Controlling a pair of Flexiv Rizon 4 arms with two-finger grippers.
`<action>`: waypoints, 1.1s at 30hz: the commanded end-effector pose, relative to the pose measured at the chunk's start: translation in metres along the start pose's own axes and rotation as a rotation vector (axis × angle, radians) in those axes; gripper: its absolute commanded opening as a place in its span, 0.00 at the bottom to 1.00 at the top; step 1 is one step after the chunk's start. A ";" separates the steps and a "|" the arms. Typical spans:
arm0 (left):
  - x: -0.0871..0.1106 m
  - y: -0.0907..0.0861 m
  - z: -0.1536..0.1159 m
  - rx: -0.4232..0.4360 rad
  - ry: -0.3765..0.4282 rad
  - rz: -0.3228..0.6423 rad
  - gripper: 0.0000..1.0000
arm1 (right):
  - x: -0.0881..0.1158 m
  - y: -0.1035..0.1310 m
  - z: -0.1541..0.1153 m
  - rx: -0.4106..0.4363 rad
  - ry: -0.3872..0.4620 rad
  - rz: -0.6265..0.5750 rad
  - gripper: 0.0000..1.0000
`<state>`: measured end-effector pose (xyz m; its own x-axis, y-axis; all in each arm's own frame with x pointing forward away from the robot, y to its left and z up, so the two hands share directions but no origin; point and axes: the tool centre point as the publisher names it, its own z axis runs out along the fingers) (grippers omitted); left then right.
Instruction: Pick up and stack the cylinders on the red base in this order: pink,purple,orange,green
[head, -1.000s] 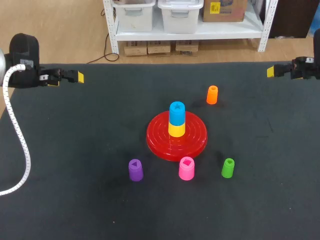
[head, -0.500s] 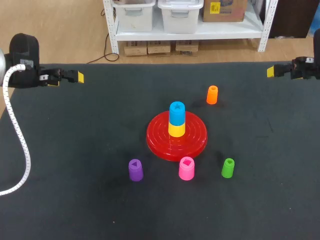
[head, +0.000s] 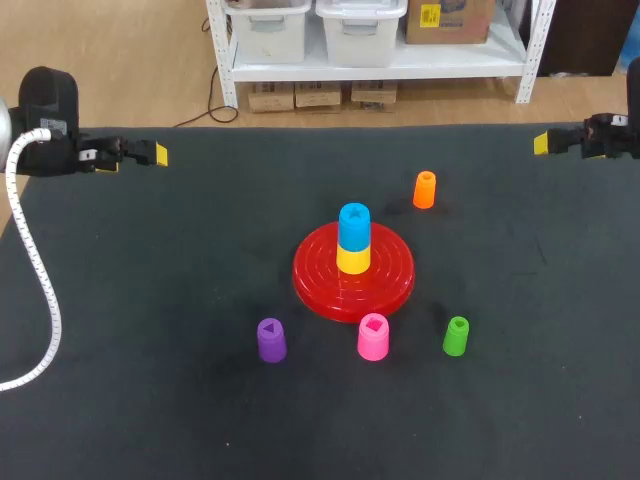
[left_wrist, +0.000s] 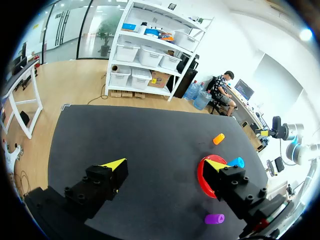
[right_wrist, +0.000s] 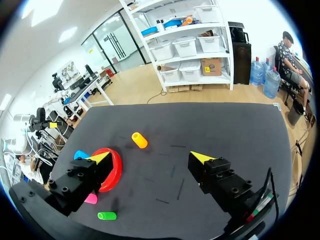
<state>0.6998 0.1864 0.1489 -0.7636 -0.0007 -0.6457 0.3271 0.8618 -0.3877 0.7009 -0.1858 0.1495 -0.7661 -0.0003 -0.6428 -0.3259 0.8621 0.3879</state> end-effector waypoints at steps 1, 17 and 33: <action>-0.001 -0.002 0.000 -0.008 0.005 -0.002 1.00 | 0.000 0.000 0.000 0.002 0.000 0.000 1.00; -0.006 -0.029 0.000 0.135 0.084 0.275 1.00 | 0.000 0.000 0.000 0.002 0.000 0.000 1.00; 0.014 -0.066 -0.021 0.531 0.575 0.988 1.00 | 0.000 0.000 0.000 0.002 0.000 0.000 1.00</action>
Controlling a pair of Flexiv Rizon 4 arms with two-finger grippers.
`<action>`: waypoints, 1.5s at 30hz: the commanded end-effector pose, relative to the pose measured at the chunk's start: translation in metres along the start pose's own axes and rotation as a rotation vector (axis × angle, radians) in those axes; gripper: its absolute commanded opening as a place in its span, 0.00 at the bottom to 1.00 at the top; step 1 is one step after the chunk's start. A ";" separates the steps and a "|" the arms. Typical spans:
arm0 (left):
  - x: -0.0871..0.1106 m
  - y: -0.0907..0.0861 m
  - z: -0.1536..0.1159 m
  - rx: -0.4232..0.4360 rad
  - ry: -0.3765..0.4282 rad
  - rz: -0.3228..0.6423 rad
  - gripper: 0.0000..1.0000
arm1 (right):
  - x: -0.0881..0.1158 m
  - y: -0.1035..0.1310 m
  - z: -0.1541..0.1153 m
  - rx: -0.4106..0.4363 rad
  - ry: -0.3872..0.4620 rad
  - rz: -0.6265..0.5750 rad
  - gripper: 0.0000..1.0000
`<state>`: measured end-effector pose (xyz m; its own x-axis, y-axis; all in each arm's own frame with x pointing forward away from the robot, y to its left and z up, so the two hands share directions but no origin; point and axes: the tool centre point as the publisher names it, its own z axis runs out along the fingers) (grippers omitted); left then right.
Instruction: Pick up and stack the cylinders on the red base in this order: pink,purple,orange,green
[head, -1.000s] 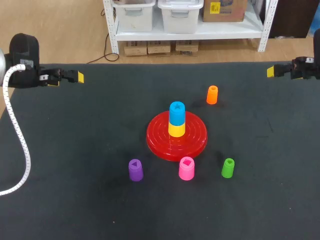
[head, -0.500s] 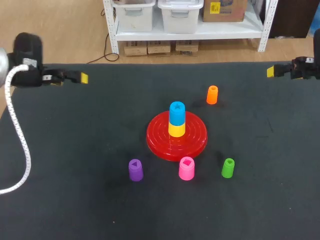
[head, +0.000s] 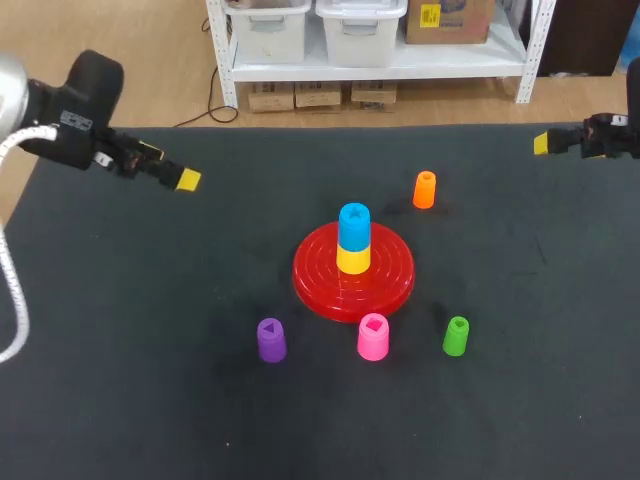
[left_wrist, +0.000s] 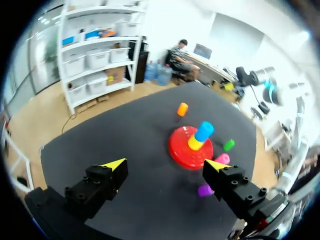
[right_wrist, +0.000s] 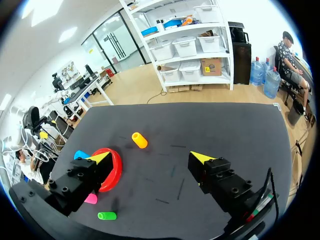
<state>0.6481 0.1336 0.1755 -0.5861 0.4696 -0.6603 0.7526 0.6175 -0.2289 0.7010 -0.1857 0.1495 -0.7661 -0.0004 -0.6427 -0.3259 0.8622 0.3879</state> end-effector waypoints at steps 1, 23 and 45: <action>-0.004 0.013 -0.003 0.327 0.371 0.511 1.00 | 0.000 0.000 0.000 0.002 0.000 0.000 1.00; -0.011 0.013 -0.003 0.278 0.111 0.343 1.00 | 0.000 0.000 0.000 0.002 0.000 0.000 1.00; -0.015 0.008 0.001 0.317 -0.018 0.371 1.00 | 0.000 0.000 0.000 0.002 0.000 0.000 1.00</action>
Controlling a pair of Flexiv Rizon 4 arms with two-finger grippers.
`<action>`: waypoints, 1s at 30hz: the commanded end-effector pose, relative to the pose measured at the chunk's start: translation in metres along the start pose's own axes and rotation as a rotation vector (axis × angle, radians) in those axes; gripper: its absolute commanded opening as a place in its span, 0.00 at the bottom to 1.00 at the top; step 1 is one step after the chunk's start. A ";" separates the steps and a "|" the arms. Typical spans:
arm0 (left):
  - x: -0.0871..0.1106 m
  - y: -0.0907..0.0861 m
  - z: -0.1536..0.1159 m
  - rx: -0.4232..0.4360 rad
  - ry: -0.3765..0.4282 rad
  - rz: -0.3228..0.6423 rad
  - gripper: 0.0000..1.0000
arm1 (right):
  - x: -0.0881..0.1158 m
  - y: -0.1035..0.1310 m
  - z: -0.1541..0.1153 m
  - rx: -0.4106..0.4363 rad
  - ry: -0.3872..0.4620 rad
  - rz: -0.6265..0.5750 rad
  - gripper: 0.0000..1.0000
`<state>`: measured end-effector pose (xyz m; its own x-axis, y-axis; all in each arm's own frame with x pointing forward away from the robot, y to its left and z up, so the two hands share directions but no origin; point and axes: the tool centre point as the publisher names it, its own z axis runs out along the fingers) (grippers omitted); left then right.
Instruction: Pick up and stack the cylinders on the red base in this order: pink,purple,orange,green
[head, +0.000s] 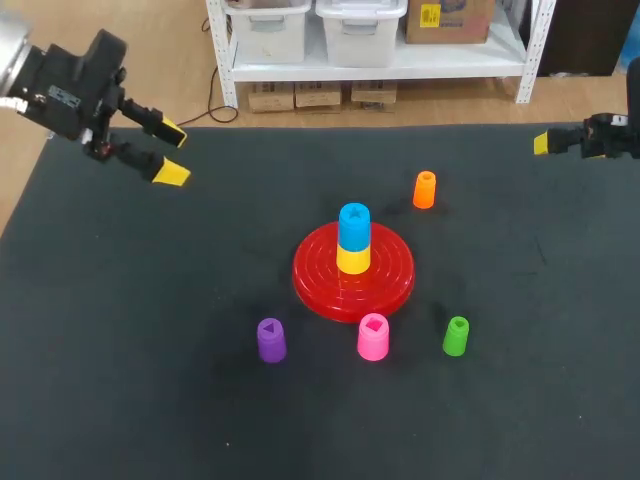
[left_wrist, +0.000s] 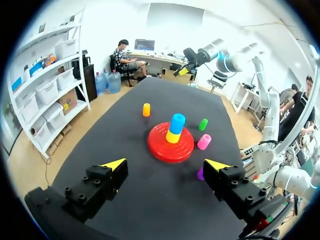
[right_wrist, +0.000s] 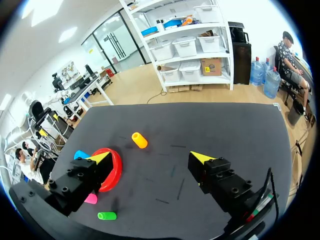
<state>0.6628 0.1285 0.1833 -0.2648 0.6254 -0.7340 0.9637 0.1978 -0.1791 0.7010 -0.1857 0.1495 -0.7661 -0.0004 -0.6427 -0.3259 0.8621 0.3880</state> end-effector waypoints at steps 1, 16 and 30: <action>0.001 0.001 -0.002 0.012 -0.020 0.013 1.00 | 0.000 0.000 -0.001 0.002 0.000 0.000 1.00; -0.002 0.000 -0.009 0.064 -0.121 0.027 1.00 | 0.000 0.000 -0.001 0.002 0.000 0.000 1.00; -0.002 0.000 -0.009 0.064 -0.121 0.027 1.00 | 0.000 0.000 -0.001 0.002 0.000 0.000 1.00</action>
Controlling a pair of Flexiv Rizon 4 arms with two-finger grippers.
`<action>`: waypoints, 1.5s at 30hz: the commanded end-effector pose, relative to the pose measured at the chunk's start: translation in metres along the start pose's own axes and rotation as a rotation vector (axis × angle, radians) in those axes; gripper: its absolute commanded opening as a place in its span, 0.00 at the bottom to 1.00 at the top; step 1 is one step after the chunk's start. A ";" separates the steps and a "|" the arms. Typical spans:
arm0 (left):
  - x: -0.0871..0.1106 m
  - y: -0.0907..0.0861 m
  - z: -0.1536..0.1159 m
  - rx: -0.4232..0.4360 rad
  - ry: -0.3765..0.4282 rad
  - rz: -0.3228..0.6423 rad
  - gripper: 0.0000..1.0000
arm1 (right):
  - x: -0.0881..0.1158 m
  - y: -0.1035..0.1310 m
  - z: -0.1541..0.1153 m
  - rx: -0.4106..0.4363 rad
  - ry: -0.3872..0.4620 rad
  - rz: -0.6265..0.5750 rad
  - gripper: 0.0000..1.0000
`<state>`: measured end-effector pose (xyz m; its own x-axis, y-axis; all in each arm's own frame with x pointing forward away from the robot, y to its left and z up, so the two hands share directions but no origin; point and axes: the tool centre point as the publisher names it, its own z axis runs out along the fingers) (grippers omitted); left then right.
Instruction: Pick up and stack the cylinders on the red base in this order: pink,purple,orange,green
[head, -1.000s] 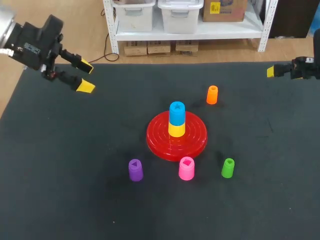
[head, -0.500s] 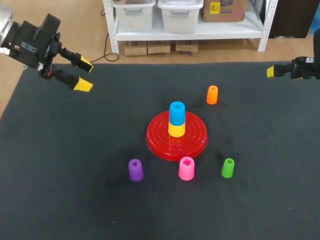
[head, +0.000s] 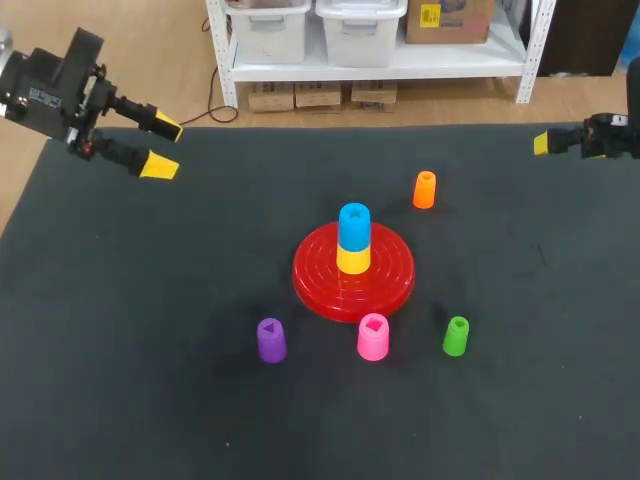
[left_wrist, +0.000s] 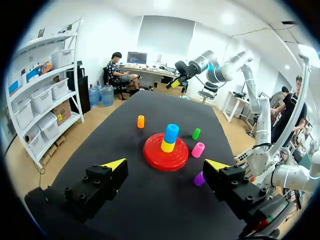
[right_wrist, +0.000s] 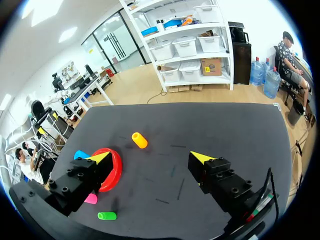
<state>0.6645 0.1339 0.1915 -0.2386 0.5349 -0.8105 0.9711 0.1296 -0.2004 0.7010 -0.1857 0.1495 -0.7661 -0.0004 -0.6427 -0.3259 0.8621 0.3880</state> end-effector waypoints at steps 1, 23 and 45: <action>0.001 -0.001 0.000 -0.003 -0.002 0.002 1.00 | 0.000 0.000 -0.001 0.002 0.000 0.000 1.00; 0.001 -0.001 0.000 -0.003 -0.002 0.002 1.00 | -0.001 0.101 0.026 0.047 0.276 -0.449 1.00; 0.001 -0.001 0.000 -0.003 -0.002 0.002 1.00 | 0.151 0.245 0.053 -0.017 0.749 -0.889 1.00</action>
<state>0.6643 0.1334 0.1918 -0.2396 0.5356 -0.8098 0.9709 0.1310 -0.2007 0.5422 0.0412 0.1109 -0.4641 -0.8388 -0.2846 -0.8755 0.4831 0.0040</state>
